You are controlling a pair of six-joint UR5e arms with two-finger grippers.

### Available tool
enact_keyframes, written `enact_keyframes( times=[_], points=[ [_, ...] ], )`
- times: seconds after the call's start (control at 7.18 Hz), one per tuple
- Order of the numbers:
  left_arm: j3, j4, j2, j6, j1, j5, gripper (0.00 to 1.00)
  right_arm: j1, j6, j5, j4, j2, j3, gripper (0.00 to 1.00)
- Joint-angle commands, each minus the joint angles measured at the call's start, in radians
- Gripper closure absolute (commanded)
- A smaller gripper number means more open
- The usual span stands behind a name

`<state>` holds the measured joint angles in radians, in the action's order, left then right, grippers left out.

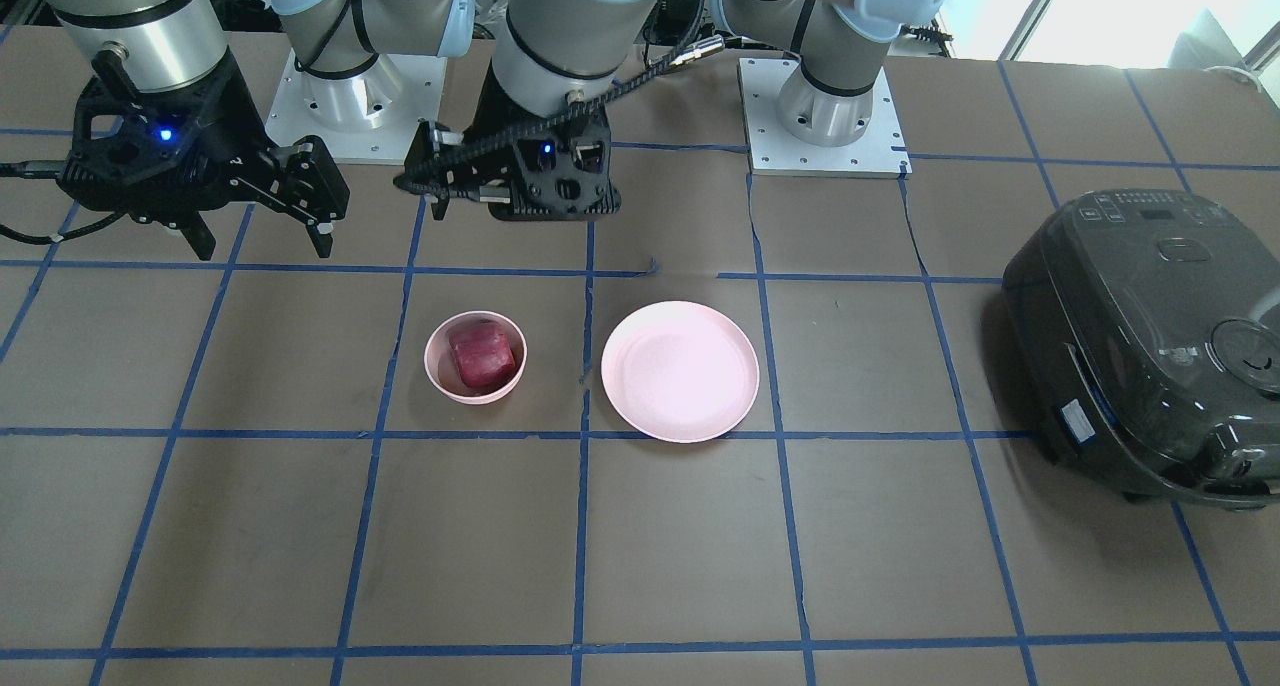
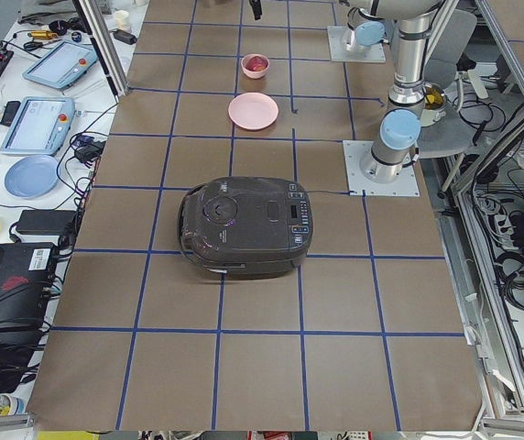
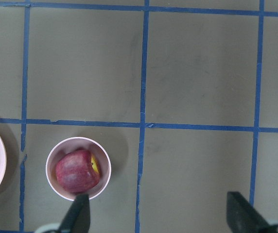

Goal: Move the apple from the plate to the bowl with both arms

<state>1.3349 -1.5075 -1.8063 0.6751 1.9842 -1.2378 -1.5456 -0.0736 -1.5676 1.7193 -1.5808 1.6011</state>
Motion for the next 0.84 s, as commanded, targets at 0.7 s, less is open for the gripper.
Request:
enact_keyframes(
  times=[0.7],
  points=[
    [0.027,-0.16,0.188,-0.666,-0.253,-0.345,0.0,-0.001,0.0,-0.014,-0.009,-0.015,-0.003,0.0]
  ],
)
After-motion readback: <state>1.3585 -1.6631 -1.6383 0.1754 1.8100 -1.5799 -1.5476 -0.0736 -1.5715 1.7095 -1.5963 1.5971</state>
